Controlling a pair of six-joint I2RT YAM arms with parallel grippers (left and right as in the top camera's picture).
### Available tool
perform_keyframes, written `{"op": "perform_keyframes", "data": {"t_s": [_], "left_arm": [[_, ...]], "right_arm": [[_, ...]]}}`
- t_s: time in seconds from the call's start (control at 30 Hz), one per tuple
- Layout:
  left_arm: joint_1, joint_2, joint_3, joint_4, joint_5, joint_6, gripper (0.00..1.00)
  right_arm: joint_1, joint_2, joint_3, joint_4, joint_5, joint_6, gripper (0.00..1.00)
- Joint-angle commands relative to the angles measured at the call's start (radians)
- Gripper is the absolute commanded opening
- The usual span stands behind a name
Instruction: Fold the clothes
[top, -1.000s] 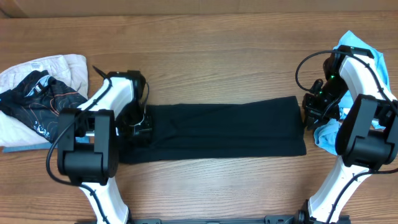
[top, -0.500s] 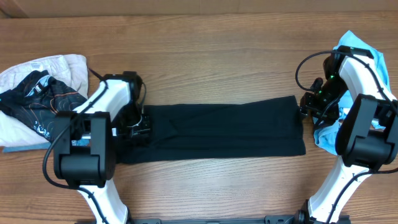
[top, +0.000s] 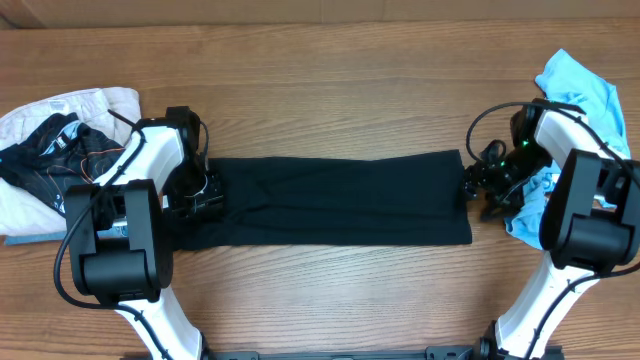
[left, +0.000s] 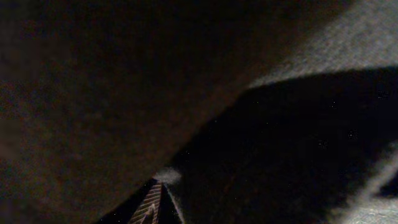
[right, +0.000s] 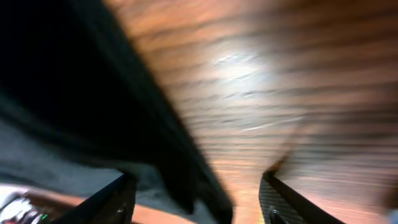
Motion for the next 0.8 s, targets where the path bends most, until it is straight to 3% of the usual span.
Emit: {"op": "perform_keyframes", "data": {"t_s": [0.0,0.43,0.6,0.7,0.73,0.77], "left_arm": [[0.006,0.047,-0.01,0.06,-0.091,-0.012,0.44],[0.006,0.047,-0.01,0.027,-0.091,-0.013,0.45],[0.006,0.047,-0.01,0.018,-0.092,-0.013,0.45],[0.006,0.047,-0.01,0.013,-0.092,-0.013,0.45],[0.006,0.047,-0.01,0.012,-0.092,-0.013,0.44],[0.006,0.046,-0.009,0.01,-0.092,-0.012,0.44]], "right_arm": [[-0.001,-0.029,-0.04,0.042,-0.114,-0.059,0.69],[0.026,-0.029,-0.048,0.143,-0.158,-0.059,0.62],[0.066,-0.029,-0.048,0.159,-0.157,-0.059,0.43],[0.079,-0.029,-0.048,0.168,-0.153,-0.058,0.11],[0.079,-0.029,-0.048,0.169,-0.148,-0.058,0.04],[0.079,-0.029,-0.048,0.17,-0.141,-0.058,0.04]]}}
